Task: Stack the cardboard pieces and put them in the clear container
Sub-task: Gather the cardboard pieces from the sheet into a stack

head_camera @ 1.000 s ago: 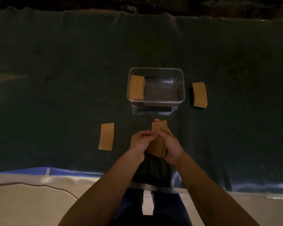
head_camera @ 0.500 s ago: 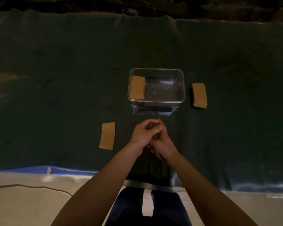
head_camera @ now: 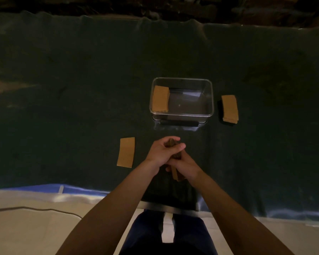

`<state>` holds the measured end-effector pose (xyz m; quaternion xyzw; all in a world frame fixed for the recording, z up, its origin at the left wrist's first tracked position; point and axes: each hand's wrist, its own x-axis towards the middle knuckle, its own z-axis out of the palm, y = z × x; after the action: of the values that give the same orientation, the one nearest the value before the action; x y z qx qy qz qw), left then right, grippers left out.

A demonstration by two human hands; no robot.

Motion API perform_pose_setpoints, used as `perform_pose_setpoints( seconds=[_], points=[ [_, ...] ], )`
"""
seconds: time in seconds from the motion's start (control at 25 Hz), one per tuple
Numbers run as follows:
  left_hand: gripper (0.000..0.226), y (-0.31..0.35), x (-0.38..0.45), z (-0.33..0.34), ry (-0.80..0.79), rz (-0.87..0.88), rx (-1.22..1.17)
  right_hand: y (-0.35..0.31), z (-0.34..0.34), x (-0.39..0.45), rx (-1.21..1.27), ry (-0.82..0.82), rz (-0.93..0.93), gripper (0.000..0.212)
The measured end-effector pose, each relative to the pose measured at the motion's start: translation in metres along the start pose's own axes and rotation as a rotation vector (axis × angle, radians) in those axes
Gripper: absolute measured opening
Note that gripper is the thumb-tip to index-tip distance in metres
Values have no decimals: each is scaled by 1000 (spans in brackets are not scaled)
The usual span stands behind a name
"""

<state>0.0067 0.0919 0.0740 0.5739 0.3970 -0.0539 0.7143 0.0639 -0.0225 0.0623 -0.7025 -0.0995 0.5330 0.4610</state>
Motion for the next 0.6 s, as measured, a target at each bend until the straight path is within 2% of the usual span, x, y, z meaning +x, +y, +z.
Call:
perform_pose_setpoints(
  seconds=[0.08, 0.2, 0.24, 0.28, 0.36, 0.4, 0.48, 0.6],
  points=[
    [36, -3, -1, -2, -26, -13, 26, -4, 10, 4, -35, 18, 3, 22],
    [58, -7, 7, -12, -52, -30, 66, -5, 21, 8, 34, 96, 9, 21],
    [68, -9, 12, -20, 14, -34, 78, -6, 20, 9, 100, 117, 29, 25],
    [74, -13, 18, -32, 160, -38, 116, -7, 19, 11, 170, 130, 61, 31],
    [75, -27, 34, -66, 547, -109, 350, -8, 11, 13, 274, 132, 113, 37],
    [73, -37, 37, -83, 676, -211, 494, -7, 8, 14, 298, 133, 126, 38],
    [73, -54, 40, -104, 748, -371, 711, -4, 5, 17, 318, 152, 132, 39],
    [76, -62, 46, -104, 730, -324, 861, 1, 4, 21, 328, 190, 137, 42]
  ],
)
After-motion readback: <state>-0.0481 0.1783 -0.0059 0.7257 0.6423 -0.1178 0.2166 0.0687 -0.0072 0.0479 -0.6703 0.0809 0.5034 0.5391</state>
